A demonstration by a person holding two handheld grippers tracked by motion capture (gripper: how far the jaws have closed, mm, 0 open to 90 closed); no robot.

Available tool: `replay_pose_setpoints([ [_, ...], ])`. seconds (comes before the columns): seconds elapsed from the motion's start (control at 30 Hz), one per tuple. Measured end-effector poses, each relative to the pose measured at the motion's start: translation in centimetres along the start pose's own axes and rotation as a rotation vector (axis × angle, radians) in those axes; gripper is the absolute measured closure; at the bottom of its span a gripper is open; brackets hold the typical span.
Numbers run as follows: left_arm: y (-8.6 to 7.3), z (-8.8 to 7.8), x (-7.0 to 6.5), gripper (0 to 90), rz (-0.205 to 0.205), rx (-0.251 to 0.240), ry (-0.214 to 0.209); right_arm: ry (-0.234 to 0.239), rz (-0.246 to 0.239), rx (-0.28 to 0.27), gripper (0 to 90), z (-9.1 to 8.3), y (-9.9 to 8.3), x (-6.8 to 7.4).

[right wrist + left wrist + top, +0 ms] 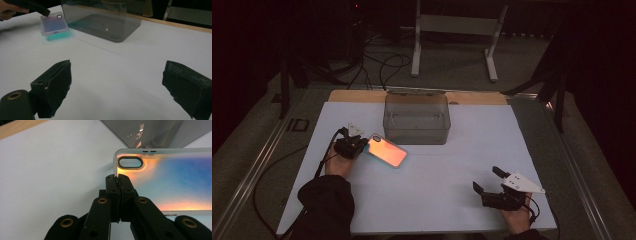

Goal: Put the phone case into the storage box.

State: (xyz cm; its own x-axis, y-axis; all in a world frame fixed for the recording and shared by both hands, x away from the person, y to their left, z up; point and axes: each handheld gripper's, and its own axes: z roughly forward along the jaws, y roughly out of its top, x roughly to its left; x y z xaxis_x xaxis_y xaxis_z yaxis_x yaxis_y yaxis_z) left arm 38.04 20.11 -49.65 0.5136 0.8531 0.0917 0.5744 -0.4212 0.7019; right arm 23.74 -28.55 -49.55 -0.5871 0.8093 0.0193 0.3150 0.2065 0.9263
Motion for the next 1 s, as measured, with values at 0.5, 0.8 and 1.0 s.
replay_pose_setpoints([
  [0.5,-0.2,-1.5,-0.7,89.2,0.014,-0.058,-0.002,0.024,0.034,0.011,8.5,0.4,0.3,-0.1],
  [0.8,-0.4,-1.9,-1.2,89.2,0.023,-0.081,-0.017,0.038,0.046,0.031,8.5,1.0,1.8,-0.5],
  [1.0,-0.3,-2.6,-1.8,89.2,0.036,-0.107,-0.025,0.045,0.041,0.046,8.5,1.6,3.1,-0.5],
])
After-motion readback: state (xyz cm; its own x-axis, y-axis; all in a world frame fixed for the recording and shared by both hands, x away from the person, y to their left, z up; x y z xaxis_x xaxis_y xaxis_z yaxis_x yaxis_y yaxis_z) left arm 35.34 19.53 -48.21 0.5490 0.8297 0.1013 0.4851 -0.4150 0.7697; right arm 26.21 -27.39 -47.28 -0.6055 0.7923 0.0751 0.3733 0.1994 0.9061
